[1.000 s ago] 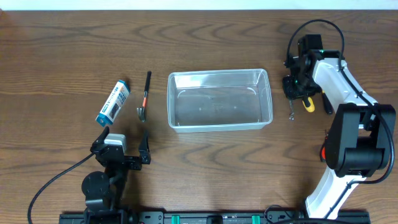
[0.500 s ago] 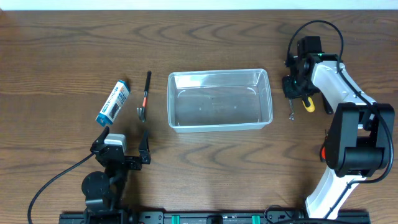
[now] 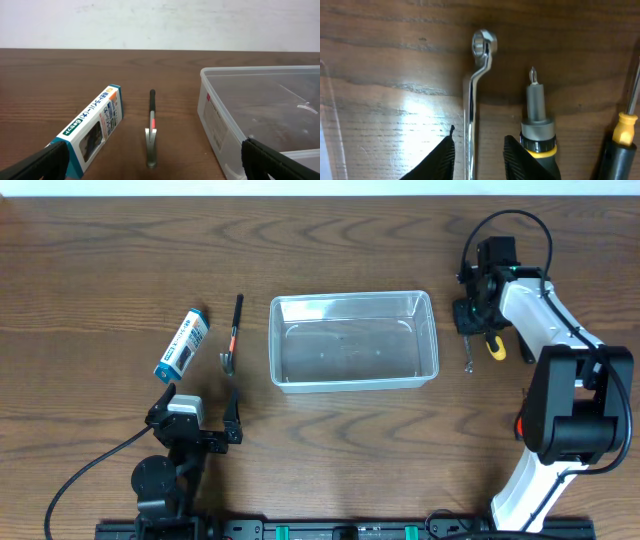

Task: Pack container
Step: 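Move the right gripper over the silver wrench and lower onto it, then close the right gripper on the wrench and lift it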

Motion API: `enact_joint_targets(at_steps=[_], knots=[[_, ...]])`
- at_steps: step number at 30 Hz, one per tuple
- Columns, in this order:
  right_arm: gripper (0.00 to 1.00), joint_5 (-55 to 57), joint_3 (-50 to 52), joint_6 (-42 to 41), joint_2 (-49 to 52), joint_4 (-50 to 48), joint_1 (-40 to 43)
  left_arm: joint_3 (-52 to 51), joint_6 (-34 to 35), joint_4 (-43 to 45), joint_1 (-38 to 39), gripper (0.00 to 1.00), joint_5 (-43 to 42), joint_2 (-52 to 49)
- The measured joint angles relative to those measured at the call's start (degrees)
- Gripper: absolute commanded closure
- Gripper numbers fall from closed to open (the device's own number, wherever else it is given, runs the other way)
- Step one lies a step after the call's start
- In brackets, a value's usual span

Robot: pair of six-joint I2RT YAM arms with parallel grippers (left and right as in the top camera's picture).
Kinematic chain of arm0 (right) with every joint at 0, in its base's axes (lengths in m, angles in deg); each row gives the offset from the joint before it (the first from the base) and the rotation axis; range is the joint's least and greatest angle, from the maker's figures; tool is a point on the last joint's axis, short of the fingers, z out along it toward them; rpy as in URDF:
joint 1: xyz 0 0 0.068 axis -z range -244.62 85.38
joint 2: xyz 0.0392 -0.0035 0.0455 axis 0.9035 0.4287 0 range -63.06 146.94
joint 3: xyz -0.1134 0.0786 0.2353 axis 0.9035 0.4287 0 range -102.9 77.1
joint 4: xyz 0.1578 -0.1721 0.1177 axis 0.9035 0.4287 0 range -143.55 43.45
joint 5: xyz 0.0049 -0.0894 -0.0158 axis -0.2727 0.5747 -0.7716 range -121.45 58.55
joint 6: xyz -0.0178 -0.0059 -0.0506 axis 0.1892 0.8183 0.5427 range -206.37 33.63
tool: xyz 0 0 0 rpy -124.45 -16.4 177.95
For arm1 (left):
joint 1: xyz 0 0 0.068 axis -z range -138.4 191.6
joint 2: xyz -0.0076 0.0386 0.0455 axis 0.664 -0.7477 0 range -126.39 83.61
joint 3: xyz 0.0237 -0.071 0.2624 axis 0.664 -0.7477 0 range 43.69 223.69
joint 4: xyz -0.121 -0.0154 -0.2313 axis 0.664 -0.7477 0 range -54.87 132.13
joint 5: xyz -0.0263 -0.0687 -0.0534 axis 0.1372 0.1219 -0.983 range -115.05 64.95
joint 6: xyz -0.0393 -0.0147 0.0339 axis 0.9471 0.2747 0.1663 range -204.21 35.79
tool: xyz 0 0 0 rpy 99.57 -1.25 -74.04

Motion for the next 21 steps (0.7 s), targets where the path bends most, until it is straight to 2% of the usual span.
enact_joint_targets(at_steps=[12,21], knots=[[0.69,0.13,0.0,-1.42,0.11,-1.16,-1.31,0.0,0.0,0.0,0.0,0.02,0.0,0.0],[0.69,0.33,-0.44,-2.8,4.52,-1.7,-1.38,0.0,0.02,-0.02,0.0,0.02,0.0,0.0]])
